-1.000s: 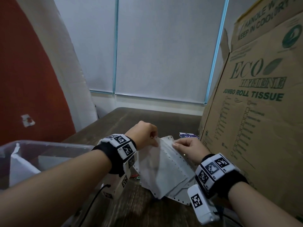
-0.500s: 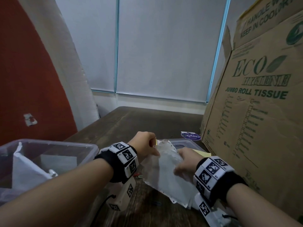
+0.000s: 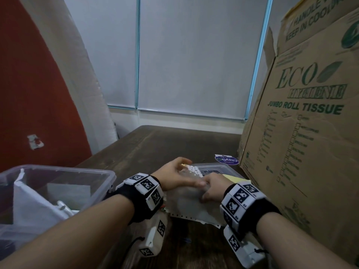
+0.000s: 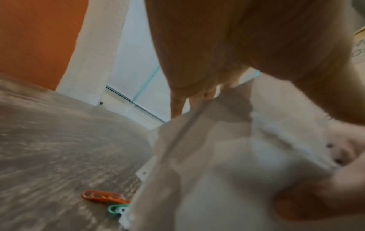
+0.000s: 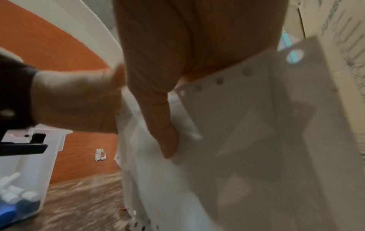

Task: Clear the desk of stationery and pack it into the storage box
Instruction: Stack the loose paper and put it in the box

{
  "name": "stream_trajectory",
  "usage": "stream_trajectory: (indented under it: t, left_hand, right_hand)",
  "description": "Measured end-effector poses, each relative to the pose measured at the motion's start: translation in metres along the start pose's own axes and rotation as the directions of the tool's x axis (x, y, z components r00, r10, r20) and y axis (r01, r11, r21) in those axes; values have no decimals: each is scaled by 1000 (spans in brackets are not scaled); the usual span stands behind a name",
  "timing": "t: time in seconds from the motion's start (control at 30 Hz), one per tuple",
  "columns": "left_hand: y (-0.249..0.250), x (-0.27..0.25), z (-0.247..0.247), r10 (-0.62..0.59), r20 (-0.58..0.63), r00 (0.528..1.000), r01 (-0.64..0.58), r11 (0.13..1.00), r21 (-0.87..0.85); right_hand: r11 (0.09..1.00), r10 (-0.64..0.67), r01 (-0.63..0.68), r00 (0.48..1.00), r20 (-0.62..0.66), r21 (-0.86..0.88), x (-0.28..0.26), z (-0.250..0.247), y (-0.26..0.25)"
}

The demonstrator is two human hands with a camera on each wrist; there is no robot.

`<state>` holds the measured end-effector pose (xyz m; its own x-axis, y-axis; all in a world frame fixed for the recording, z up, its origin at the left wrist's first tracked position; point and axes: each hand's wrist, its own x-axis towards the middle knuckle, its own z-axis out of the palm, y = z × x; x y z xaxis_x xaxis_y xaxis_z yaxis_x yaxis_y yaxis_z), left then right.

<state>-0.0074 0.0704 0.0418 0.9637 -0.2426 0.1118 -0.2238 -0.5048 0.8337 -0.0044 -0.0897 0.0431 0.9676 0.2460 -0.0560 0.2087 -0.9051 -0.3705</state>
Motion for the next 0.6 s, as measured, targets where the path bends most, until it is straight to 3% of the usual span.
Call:
stream_trajectory:
  t: [0.1,0.2,0.3,0.47,0.6]
  left_hand:
    - [5,4,8,54,-162,985,-52,999,12]
    - [2,9,11,6,-299,954,43,987,157]
    - [-10,15,8,-130,-392,911,177,980,87]
    - [-32,21,3,-365,-383,849,344,931,-125]
    - [-36,25,13,-439,-295,849,323,871,-370]
  right_hand:
    - [1000,-6,5,1000,-19,-24,3,3,-5]
    - [1000,0,0,1000,-16,2,7,-2,-4]
    - [997,71,-71,997,-1,16,6,-12,8]
    - [967,216,-212,976,-15,145,-4,-18,43]
    - [889,276,-244,961,-28,389,-4,-3,49]
